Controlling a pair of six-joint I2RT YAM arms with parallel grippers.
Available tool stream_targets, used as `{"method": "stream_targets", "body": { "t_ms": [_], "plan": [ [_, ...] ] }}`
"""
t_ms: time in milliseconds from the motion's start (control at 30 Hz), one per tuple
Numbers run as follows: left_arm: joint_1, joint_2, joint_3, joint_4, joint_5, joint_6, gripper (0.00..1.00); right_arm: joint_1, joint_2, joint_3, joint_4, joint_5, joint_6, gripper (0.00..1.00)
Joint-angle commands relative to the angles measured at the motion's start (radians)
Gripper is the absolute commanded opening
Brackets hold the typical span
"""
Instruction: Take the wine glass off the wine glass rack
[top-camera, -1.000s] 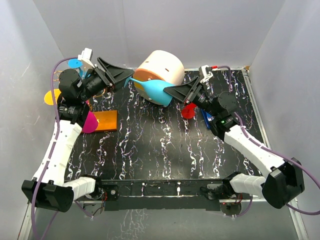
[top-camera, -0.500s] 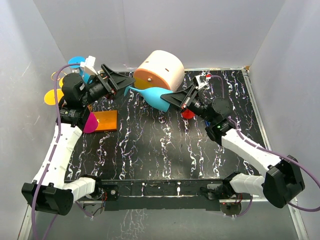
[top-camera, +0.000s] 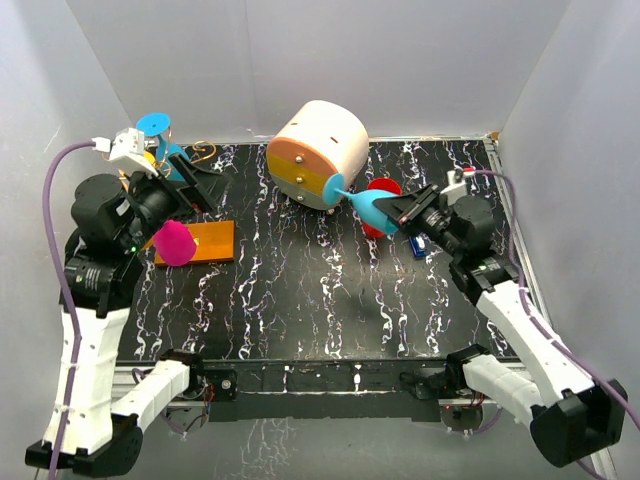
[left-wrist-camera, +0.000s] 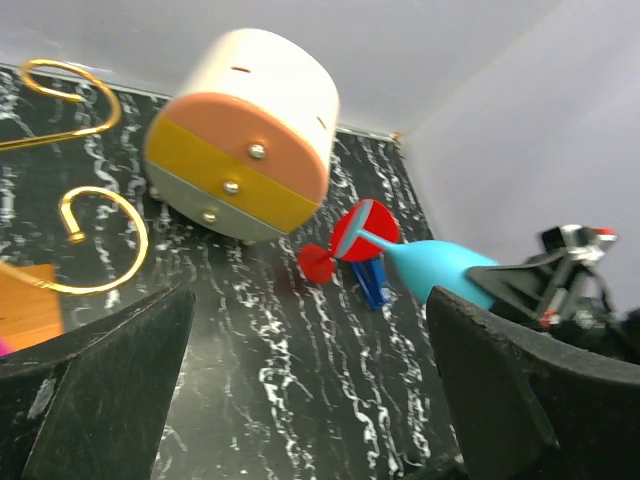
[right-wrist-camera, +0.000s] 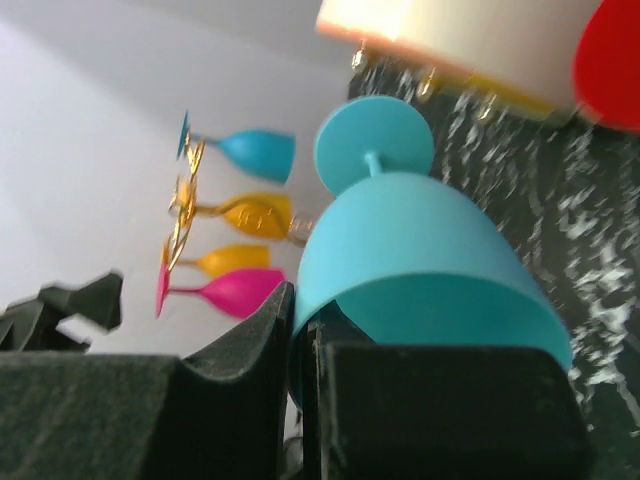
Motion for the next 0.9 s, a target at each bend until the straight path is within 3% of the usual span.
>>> {"method": "stream_targets", "body": {
  "t_ms": [0, 167, 267, 367, 500, 633, 867],
  "plan": [
    [0.000, -0.035, 0.026, -0.074, -0.147, 0.105, 0.99, -0.037, -0.095, 0.251, -0.291, 0.201, -0.358, 0.00],
    [0.000, -0.056, 0.008, -0.046, -0.154, 0.103, 0.99, -0.034, -0.113, 0.450, -0.540, 0.627, -0.698, 0.00],
    [0.000, -0.059, -0.007, -0.032, -0.151, 0.101, 0.99, -0.015, -0.125, 0.469, -0.565, 0.855, -0.848, 0.00],
    [0.001, -0.052, -0.011, -0.029, -0.142, 0.101, 0.99, 0.000, -0.123, 0.455, -0.536, 0.978, -0.945, 0.00],
    [0.000, -0.051, -0.011, -0.035, -0.134, 0.105, 0.99, 0.011, -0.066, 0.457, -0.558, 1.020, -1.006, 0.00],
    [0.000, -0.055, -0.011, -0.045, -0.137, 0.112, 0.99, 0.012, 0.088, 0.517, -0.690, 1.012, -0.948, 0.00],
    [0.000, -0.070, -0.008, -0.071, -0.137, 0.121, 0.99, -0.047, 0.427, 0.757, -0.975, 0.825, -0.876, 0.00]
  ]
}}
